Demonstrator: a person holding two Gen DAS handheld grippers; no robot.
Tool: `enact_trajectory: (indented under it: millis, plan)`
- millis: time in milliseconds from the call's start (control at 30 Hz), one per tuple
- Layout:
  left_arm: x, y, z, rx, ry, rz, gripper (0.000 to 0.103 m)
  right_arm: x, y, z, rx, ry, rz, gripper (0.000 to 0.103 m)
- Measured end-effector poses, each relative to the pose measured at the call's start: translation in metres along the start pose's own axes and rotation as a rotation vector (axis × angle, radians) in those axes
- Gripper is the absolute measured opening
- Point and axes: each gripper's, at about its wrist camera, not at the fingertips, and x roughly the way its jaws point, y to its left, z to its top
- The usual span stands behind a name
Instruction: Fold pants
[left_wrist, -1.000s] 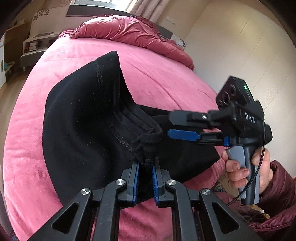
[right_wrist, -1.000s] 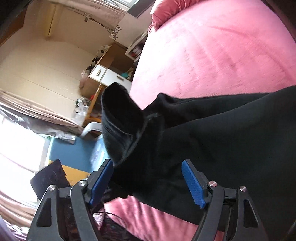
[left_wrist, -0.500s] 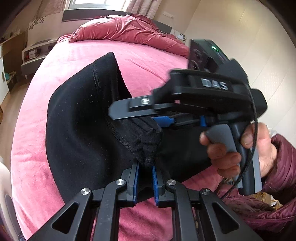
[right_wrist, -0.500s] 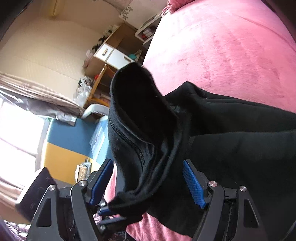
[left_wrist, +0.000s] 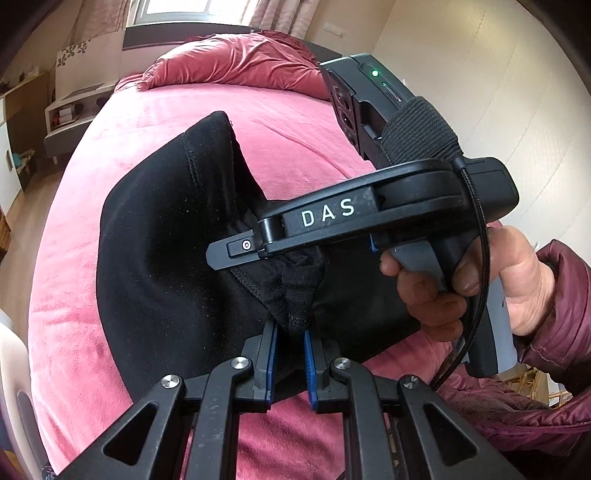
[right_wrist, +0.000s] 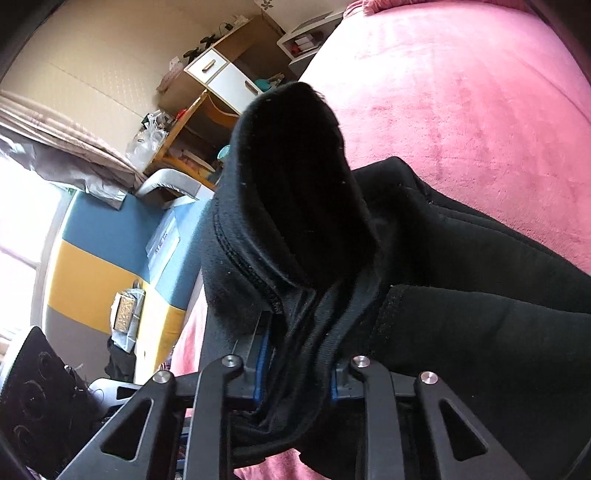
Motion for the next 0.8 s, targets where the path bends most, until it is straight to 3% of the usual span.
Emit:
enact_trajectory:
  millis: [267,600,700,800]
  plan:
    - [-0.004,-0.001,-0.006,0.006,-0.02,0.009,0.012,-0.01,0.014,-0.002,-0.039,-0.031,-0.014,0.015]
    - [-0.023,-0.009,-0.01,0.042,-0.067,0.012,0.014,-0.039,0.024,-0.004,-0.089,-0.068,-0.019,0.014]
    - [-0.028,-0.007,-0.011,0.048,-0.077,0.008,0.018,-0.047,0.027,-0.005,-0.096,-0.083,-0.017,0.014]
    - [-0.04,-0.001,-0.012,0.034,-0.084,-0.063,0.026,-0.054,0.028,-0.006,-0.095,-0.094,-0.015,0.014]
